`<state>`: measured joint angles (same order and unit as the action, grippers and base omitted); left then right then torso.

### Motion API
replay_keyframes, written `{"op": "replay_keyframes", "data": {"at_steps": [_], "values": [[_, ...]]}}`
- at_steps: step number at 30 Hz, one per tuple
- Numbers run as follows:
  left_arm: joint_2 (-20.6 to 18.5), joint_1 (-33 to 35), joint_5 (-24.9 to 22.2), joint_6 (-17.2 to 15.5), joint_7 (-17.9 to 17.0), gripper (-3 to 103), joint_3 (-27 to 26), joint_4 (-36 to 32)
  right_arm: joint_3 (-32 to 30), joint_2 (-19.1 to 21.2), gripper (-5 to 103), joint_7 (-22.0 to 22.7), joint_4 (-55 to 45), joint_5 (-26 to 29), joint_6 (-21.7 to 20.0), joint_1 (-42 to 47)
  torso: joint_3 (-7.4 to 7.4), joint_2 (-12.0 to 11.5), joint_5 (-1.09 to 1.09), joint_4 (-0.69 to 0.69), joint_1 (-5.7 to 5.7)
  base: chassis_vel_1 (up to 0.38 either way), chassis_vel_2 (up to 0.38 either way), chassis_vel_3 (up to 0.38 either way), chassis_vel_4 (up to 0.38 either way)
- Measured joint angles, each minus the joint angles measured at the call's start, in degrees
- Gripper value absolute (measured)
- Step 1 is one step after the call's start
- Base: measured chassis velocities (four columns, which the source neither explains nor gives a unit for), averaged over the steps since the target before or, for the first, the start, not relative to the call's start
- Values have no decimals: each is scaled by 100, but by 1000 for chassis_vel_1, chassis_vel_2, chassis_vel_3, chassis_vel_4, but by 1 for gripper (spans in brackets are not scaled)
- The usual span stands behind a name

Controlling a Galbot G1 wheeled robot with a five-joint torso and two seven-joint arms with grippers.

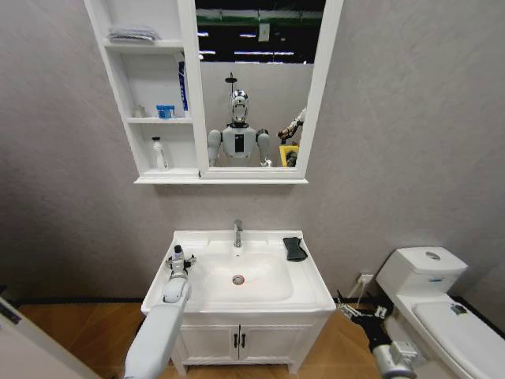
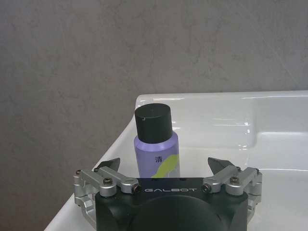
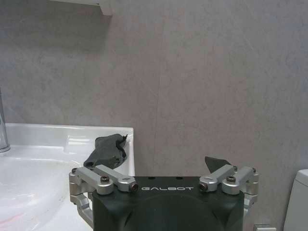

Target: Move facial cleanser and shampoo from washbasin to cabinet, then wipe washbasin with towel.

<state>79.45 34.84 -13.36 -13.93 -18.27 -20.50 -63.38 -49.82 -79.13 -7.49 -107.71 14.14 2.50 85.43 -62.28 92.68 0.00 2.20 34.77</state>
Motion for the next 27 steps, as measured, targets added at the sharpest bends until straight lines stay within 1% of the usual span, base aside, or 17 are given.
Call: {"op": "replay_keyframes", "data": {"at_steps": [3, 4, 6, 7, 9, 10, 12, 13, 15, 16, 19, 21, 22, 24, 25, 26, 27], "values": [[41, -116, 5, 33, -8, 90, -26, 116, 0, -18, 100, 0, 0, -13, -6, 15, 0, 0, 0, 1, 0, 0, 0, 0, 0], [41, -116, 5, 33, -8, 90, -26, 116, 0, -18, 100, 0, 0, -13, -6, 15, 0, 0, 0, 1, 0, 0, 0, 0, 0], [44, -119, -5, 31, -15, 80, -30, 114, -5, -32, 100, 8, 0, -13, -13, 1, 0, 0, 1, 1, 0, 0, 0, 0, 0], [44, -119, -5, 31, -15, 80, -30, 114, -5, -32, 100, 8, 0, -13, -13, 1, 0, 0, 1, 1, 0, 0, 0, 0, 0], [25, -63, -18, -17, -43, 68, -39, 42, -21, -48, 100, 51, 0, -6, -37, -56, 0, 0, 0, 1, 0, 0, 0, 0, 0], [25, -63, -18, -17, -43, 68, -39, 42, -21, -48, 100, 51, 0, -6, -37, -56, 0, 0, 0, 1, 0, 0, 0, 0, 0], [-9, 4, -17, -72, -57, 58, -63, -65, -27, -48, 100, 118, -4, 52, -77, -88, 0, 1, 0, 0, 0, 0, 0, 0, 0], [-9, 4, -17, -72, -57, 58, -63, -65, -27, -48, 100, 118, -4, 52, -77, -88, 0, 1, 0, 0, 0, 0, 0, 0, 0], [-55, 111, -61, -123, -59, 47, -67, -259, -39, -41, 100, 158, -11, 96, -143, -119, 0, 0, 0, 0, 0, 0, 0, 0, 0], [-55, 111, -61, -123, -59, 47, -67, -259, -39, -41, 100, 158, -11, 96, -143, -119, 0, 0, 0, 0, 0, 0, 0, 0, 0], [-176, 301, -211, -177, -67, 43, -27, -666, -41, -37, 100, 170, -11, 90, -177, -149, 0, 0, 0, 1, 0, 0, 0, 0, 0], [-544, 613, -441, -346, -160, 43, 84, -1656, -7, -38, 100, 178, -47, 12, -223, -167, 0, 0, -2, 0, 0, 0, 0, 0, 0], [-544, 613, -441, -346, -160, 43, 84, -1656, -7, -38, 100, 178, -47, 12, -223, -167, 0, 0, -2, 0, 0, 0, 0, 0, 0], [-919, 772, -718, -648, -345, 43, 190, -2529, 23, -51, 100, 179, -92, -50, -261, -178, 0, 0, 1, 0, -1, 0, 0, 0, 0], [-1184, 797, -997, -859, -549, 43, 272, -3056, 43, -61, 100, 180, -114, -87, -276, -180, 0, 0, -2, -2, -1, 0, 0, 0, 0], [-1184, 797, -997, -859, -549, 43, 272, -3056, 43, -61, 100, 180, -114, -87, -276, -180, 0, 0, -2, -2, -1, 0, 0, 0, 0], [-1383, 777, -1235, -1080, -720, 43, 323, -3487, 58, -71, 100, 180, -127, -135, -282, -183, 0, 0, -1, -1, -1, 0, 0, 0, 0]]}}
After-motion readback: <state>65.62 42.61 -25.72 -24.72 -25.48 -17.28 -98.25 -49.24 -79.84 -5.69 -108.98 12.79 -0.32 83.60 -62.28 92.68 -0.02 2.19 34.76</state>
